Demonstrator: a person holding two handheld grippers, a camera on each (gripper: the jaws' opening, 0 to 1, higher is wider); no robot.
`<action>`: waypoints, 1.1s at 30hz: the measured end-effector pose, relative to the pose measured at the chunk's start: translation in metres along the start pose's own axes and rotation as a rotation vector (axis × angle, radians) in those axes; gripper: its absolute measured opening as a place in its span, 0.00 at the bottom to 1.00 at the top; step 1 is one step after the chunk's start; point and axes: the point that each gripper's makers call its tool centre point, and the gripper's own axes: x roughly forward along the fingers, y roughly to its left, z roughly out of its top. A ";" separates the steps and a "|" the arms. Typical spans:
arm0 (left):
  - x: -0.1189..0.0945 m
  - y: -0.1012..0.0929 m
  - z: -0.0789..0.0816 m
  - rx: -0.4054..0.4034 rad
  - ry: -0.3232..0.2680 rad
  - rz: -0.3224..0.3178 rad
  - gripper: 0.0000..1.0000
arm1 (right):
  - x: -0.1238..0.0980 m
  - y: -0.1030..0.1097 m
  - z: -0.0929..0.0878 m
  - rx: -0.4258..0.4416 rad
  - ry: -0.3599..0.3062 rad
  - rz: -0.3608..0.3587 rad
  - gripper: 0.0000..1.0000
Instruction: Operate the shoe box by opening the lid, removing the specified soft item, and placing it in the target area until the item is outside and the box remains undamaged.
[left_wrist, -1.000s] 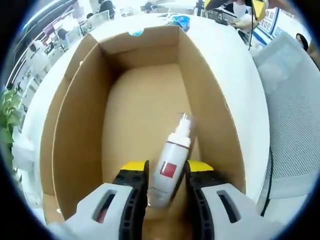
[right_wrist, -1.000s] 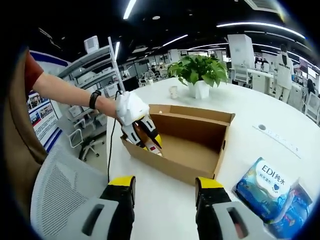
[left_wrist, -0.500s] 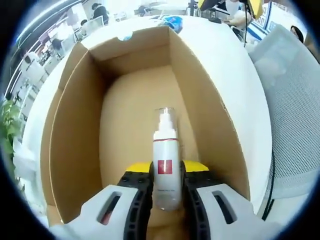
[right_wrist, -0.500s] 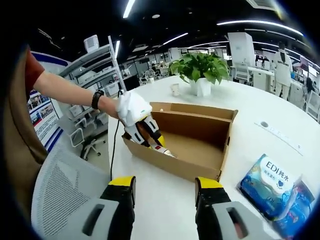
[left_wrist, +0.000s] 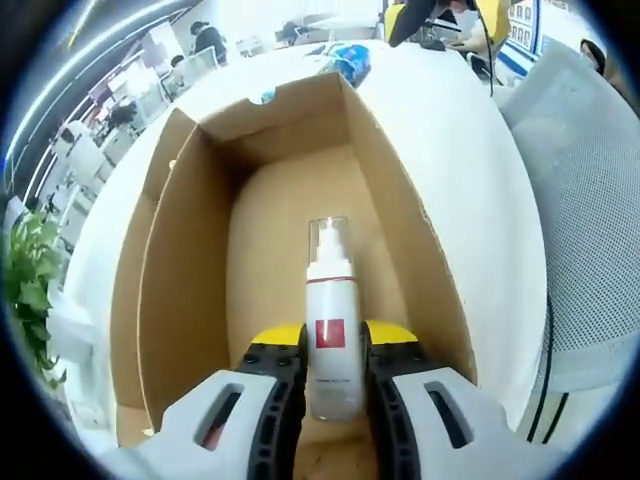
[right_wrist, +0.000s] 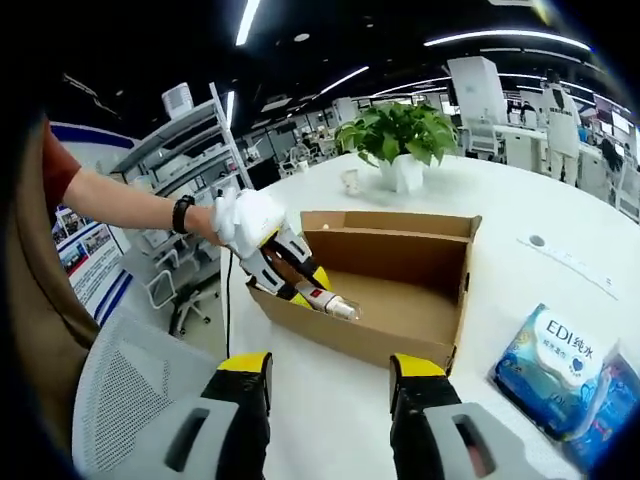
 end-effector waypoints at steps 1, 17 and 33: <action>-0.001 0.000 0.001 0.002 -0.003 0.004 0.20 | 0.001 0.000 0.001 0.003 0.000 0.002 0.44; -0.013 0.012 0.029 0.043 -0.077 0.062 0.20 | 0.012 -0.006 0.011 0.093 0.000 0.028 0.43; -0.036 -0.001 0.092 0.196 -0.173 0.099 0.20 | 0.023 -0.016 0.024 0.229 -0.015 0.054 0.43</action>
